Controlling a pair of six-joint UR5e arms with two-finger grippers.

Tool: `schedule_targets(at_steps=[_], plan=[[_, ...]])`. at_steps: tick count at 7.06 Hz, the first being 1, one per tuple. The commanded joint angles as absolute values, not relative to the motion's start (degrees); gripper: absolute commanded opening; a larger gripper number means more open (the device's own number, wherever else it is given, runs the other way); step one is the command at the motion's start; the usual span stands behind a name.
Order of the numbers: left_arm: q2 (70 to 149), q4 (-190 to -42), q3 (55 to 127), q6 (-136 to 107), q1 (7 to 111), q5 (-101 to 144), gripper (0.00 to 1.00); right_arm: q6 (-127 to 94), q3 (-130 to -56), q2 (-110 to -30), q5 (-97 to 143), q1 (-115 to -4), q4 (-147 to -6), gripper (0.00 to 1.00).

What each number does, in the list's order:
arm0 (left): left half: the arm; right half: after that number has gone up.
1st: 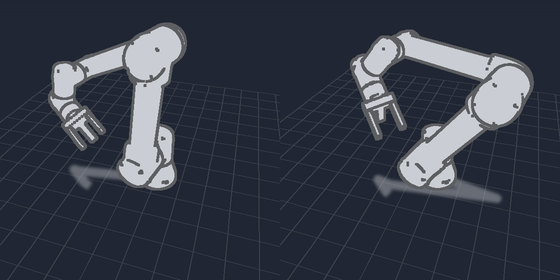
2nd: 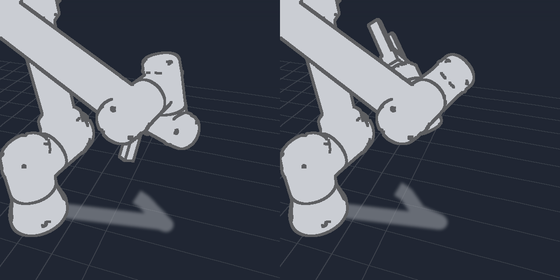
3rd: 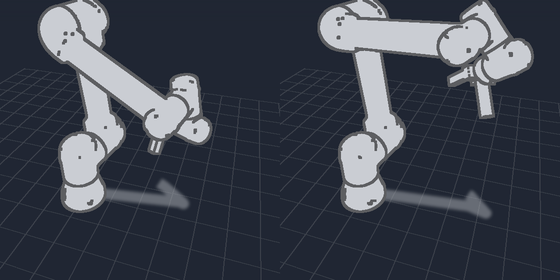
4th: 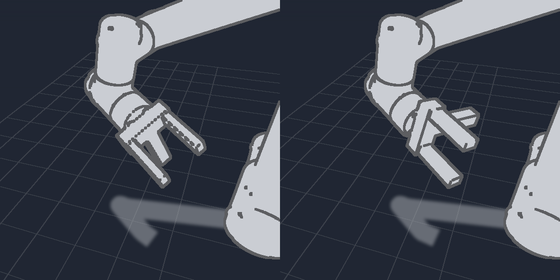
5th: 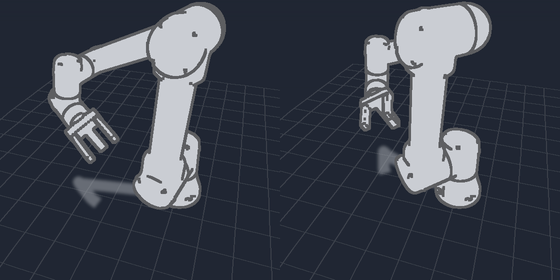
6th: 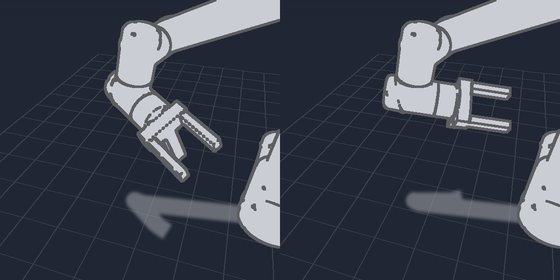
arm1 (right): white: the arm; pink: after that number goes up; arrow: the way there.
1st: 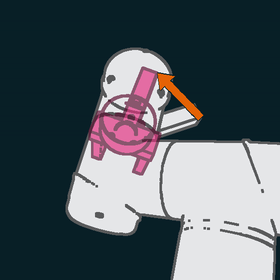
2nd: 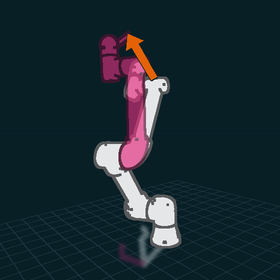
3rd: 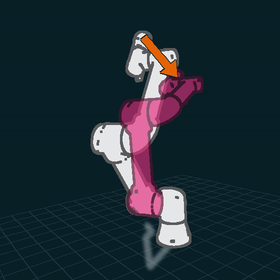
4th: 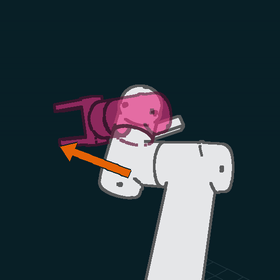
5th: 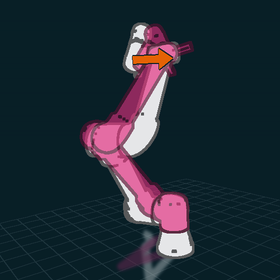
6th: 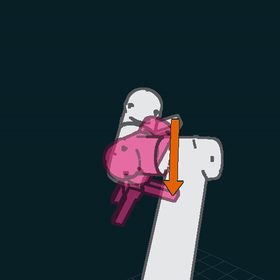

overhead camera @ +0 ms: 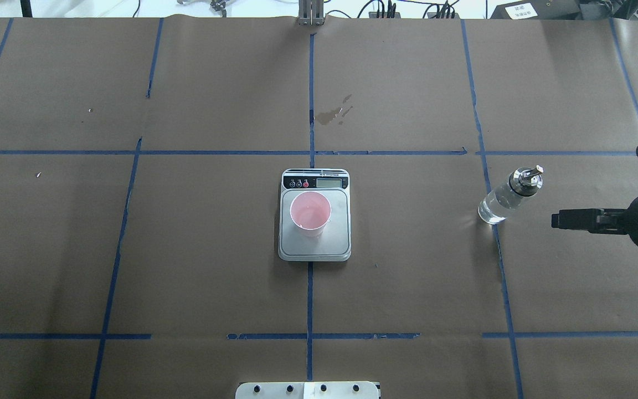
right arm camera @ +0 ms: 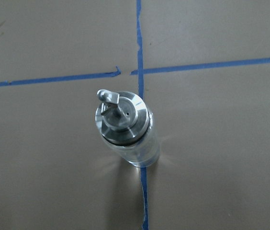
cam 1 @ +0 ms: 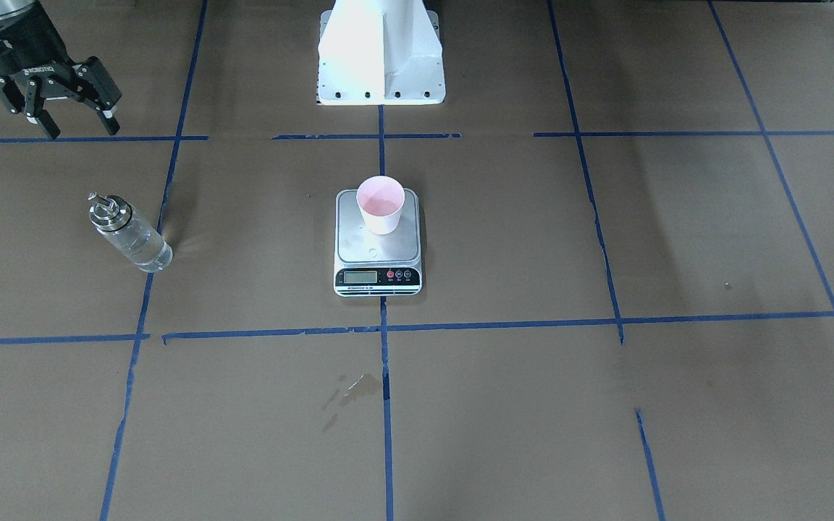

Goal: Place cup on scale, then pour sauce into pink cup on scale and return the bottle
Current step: 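Reach the right gripper toward the glass sauce bottle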

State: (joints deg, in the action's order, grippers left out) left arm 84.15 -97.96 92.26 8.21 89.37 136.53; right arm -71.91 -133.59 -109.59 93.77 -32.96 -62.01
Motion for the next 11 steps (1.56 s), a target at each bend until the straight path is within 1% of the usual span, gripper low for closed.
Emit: schedule_targets(at_steps=[1,2,3,4,8,11], plan=[[83.32,-98.09,92.63,8.26,89.38,136.58,1.0,-78.72,-130.71,-109.43,78.45,-22.88,-60.48,1.0],[83.32,-98.09,92.81,8.26,89.38,136.67,1.0,-79.27,-124.86,-108.99,74.14,-21.46,-51.51,1.0],[83.41,-98.09,92.81,8.26,89.38,136.67,1.0,-78.76,-119.85,-108.11,71.31,-21.36,-46.81,1.0],[83.5,-98.09,92.9,8.26,89.38,136.67,1.0,-78.58,-116.4,-105.06,68.58,-21.27,-46.5,1.0],[83.5,-98.0,93.95,8.17,89.38,136.67,1.0,-78.13,-111.11,-100.47,63.99,-21.09,-46.32,1.0],[83.41,-98.0,93.96,8.17,89.38,136.67,1.0,-78.05,-110.48,-99.76,62.67,-21.01,-46.32,1.0]])
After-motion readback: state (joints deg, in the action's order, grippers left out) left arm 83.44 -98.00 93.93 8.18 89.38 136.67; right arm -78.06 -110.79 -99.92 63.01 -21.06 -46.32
